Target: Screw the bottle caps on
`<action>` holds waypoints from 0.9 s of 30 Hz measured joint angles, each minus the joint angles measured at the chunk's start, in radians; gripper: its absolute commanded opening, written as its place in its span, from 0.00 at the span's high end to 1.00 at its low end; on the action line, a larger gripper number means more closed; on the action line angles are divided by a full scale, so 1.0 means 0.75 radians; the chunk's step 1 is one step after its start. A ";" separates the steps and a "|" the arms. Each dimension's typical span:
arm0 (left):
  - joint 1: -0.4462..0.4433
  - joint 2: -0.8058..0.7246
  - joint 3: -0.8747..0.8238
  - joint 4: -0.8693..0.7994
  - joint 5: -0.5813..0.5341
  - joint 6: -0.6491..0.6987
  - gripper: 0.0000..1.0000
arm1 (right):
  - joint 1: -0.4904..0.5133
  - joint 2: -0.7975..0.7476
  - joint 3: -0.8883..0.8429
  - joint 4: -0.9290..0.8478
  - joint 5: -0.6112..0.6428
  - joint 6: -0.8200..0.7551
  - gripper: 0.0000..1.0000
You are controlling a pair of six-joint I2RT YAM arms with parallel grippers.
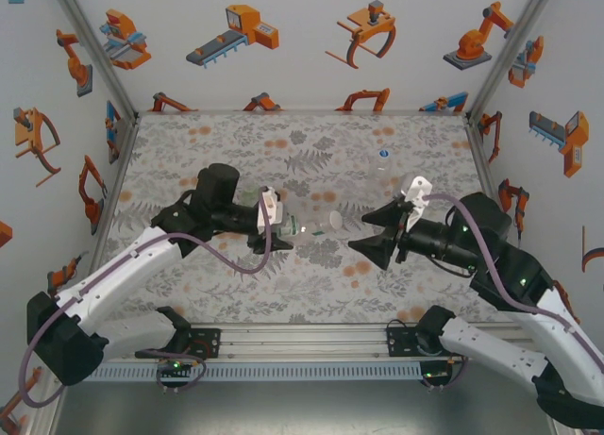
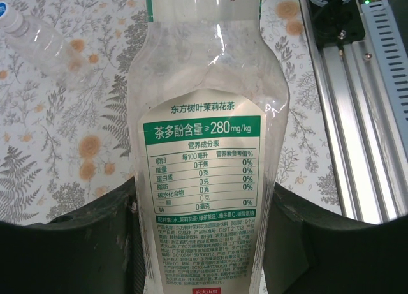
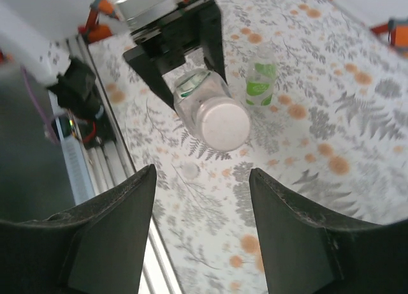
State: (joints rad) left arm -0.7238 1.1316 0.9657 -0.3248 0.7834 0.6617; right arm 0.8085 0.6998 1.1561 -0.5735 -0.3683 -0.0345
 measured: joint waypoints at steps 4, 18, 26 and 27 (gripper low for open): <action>-0.026 -0.008 -0.008 -0.011 -0.005 0.005 0.97 | 0.000 0.056 0.068 -0.084 -0.102 -0.278 0.42; -0.126 0.076 -0.006 -0.125 -0.033 0.046 0.97 | 0.000 0.134 0.020 -0.149 -0.264 -0.590 0.42; -0.126 0.084 0.004 -0.127 -0.037 0.045 0.97 | 0.000 0.101 -0.102 -0.110 -0.282 -0.588 0.44; -0.126 0.084 0.004 -0.128 -0.040 0.045 0.97 | 0.000 0.093 -0.121 -0.102 -0.261 -0.584 0.44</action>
State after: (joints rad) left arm -0.8185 1.1946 0.9688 -0.4206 0.7536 0.6956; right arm 0.8085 0.7692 1.0657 -0.6502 -0.5644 -0.4725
